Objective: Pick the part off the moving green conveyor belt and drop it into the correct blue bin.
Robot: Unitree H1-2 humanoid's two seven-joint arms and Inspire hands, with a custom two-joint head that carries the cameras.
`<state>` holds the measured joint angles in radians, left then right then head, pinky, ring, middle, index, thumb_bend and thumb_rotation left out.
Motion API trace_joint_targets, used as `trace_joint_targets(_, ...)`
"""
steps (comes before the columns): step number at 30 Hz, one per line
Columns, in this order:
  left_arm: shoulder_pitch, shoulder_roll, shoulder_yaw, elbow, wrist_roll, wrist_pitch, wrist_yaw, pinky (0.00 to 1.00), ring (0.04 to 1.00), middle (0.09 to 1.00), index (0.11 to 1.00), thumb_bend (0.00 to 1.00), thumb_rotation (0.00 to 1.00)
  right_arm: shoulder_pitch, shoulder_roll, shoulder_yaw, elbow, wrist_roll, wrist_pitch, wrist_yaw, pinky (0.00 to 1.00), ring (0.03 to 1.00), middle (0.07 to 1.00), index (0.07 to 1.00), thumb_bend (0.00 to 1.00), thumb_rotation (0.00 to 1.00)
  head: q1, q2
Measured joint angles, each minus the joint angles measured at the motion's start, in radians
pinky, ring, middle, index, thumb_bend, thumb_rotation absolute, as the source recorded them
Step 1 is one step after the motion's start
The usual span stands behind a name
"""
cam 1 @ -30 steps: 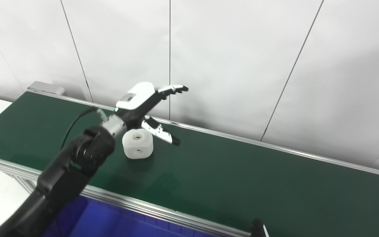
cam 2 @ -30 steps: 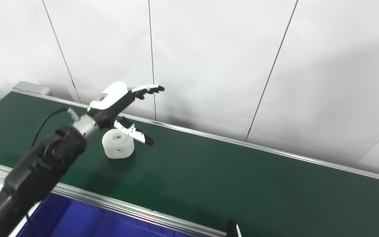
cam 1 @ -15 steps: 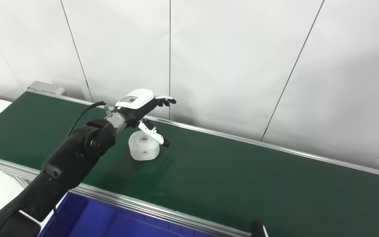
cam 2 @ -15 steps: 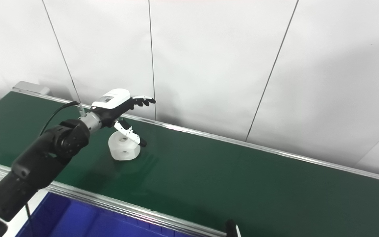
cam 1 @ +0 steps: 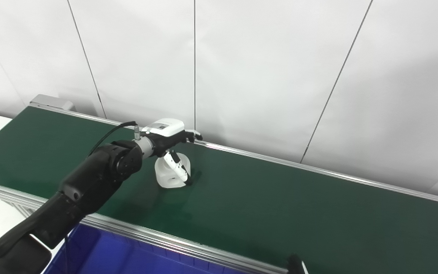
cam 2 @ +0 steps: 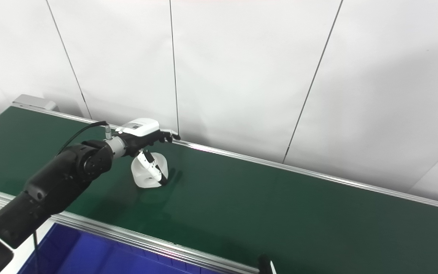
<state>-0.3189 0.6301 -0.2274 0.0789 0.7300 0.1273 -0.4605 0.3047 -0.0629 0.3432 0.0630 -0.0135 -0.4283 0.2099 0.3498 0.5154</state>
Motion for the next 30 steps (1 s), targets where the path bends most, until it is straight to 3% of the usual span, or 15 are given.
trace_joint_targets(9,-0.016,0.007,-0.064,-0.043,0.067,0.112,-0.162,0.67,0.837,0.864,0.870,0.97,0.52,0.015,0.000,0.004,-0.012,0.001,0.000,-0.006,0.97,0.984,0.981,0.988,0.93,0.96,-0.003,0.015)
trace_joint_targets(13,-0.024,0.016,-0.089,-0.044,0.113,0.120,-0.179,0.66,0.826,0.862,0.864,0.98,0.53,0.017,0.000,0.005,-0.020,0.002,0.000,-0.006,0.97,0.981,0.982,0.987,0.93,0.96,-0.009,0.018)
trace_joint_targets(15,-0.024,0.016,-0.101,-0.044,0.140,0.119,-0.168,0.64,0.812,0.853,0.855,0.96,0.49,0.019,0.000,0.005,-0.028,0.001,0.000,-0.007,0.94,0.974,0.980,0.985,0.94,0.97,-0.012,0.020)
trace_joint_targets(19,-0.023,0.013,-0.120,-0.018,0.211,0.111,-0.076,0.67,0.814,0.846,0.838,0.92,0.38,0.022,0.000,0.007,-0.032,-0.001,0.000,-0.012,0.94,0.972,0.974,0.977,0.95,0.97,-0.020,0.025)
trace_joint_targets(21,-0.021,0.005,-0.123,0.015,0.224,0.086,0.006,0.60,0.737,0.791,0.792,0.88,0.31,0.026,0.000,0.007,-0.037,-0.001,0.000,-0.013,0.94,0.975,0.974,0.976,0.95,0.96,-0.025,0.026)
trace_joint_targets(24,-0.013,-0.030,-0.111,0.048,0.222,0.052,0.140,0.49,0.574,0.669,0.665,0.80,0.06,0.031,0.000,0.008,-0.040,0.000,0.000,-0.013,0.93,0.964,0.965,0.969,0.94,0.96,-0.028,0.028)
trace_joint_targets(26,-0.002,-0.053,-0.102,0.059,0.220,0.028,0.215,0.47,0.546,0.650,0.640,0.78,0.02,0.034,0.000,0.008,-0.042,0.000,0.000,-0.013,0.93,0.962,0.963,0.968,0.94,0.96,-0.031,0.028)
trace_joint_targets(28,0.005,-0.067,-0.096,0.083,0.215,-0.013,0.300,0.41,0.493,0.551,0.507,0.57,0.00,0.037,0.000,0.008,-0.043,0.000,0.000,-0.013,0.94,0.965,0.965,0.965,0.92,0.96,-0.035,0.029)
trace_joint_targets(30,0.008,-0.075,-0.085,0.117,0.202,-0.051,0.373,0.37,0.459,0.524,0.482,0.53,0.00,0.038,0.000,0.009,-0.043,0.001,0.000,-0.012,0.93,0.962,0.966,0.963,0.92,0.96,-0.040,0.029)
